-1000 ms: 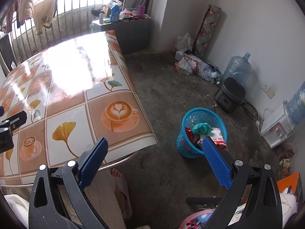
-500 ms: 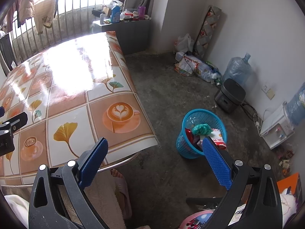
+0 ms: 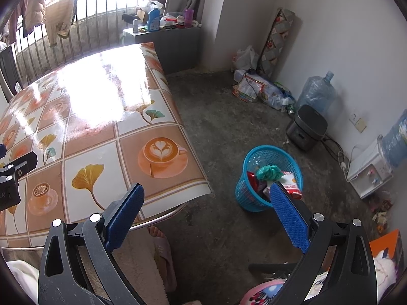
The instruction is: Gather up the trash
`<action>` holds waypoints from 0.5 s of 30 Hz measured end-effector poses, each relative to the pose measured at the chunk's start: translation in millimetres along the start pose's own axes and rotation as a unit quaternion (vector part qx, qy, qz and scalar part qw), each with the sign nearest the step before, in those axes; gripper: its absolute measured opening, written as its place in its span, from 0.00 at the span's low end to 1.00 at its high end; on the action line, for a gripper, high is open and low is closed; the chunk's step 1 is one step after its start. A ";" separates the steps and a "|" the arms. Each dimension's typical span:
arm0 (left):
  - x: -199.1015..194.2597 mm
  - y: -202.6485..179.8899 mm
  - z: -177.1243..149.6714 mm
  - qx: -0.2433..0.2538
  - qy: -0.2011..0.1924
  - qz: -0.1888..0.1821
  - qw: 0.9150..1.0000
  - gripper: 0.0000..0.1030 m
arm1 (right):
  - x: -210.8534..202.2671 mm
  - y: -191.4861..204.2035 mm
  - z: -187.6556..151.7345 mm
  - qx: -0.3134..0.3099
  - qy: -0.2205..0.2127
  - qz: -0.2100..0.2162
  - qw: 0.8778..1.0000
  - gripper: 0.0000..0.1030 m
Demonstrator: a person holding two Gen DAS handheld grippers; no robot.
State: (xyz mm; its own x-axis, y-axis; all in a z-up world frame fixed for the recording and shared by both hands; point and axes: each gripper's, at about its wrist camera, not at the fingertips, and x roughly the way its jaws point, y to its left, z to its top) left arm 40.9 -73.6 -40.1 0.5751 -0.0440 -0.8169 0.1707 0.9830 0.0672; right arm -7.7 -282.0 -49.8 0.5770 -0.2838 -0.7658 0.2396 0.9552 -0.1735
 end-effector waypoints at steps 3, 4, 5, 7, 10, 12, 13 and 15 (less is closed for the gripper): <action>0.1 -0.2 0.1 0.000 0.000 0.000 1.000 0.95 | 0.0 -0.6 -0.3 0.000 0.000 0.000 1.000 0.92; 0.0 -0.2 0.1 0.000 0.000 0.000 1.000 0.95 | 0.0 -0.6 -0.3 0.000 0.000 0.000 1.000 0.92; 0.2 -0.3 0.3 0.000 0.000 0.000 1.000 0.95 | 0.0 -0.6 -0.4 0.000 0.000 0.000 1.000 0.92; 0.1 -0.1 0.2 0.000 0.000 0.000 1.000 0.95 | -0.2 -0.3 -0.2 0.001 0.000 0.000 1.000 0.92; 0.1 -0.1 0.2 0.000 0.000 0.000 1.000 0.95 | 0.1 -1.0 -0.5 0.000 0.000 0.000 1.000 0.92; -0.1 -0.1 0.1 0.000 0.000 0.000 1.000 0.95 | 0.1 -1.2 -0.6 0.000 0.000 0.001 1.000 0.92; 0.0 -0.3 0.2 0.000 0.000 0.000 1.000 0.95 | 0.2 -1.2 -0.6 0.000 0.000 0.001 1.000 0.92; -0.3 -0.2 0.1 -0.001 0.000 0.000 1.000 0.95 | 0.0 -0.9 -0.5 0.000 0.000 0.000 1.000 0.92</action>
State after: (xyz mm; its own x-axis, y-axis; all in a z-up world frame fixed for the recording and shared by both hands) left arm 40.8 -73.7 -39.8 0.5750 -0.0439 -0.8170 0.1697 0.9832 0.0666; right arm -8.3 -282.9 -49.9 0.5777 -0.2829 -0.7657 0.2390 0.9555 -0.1727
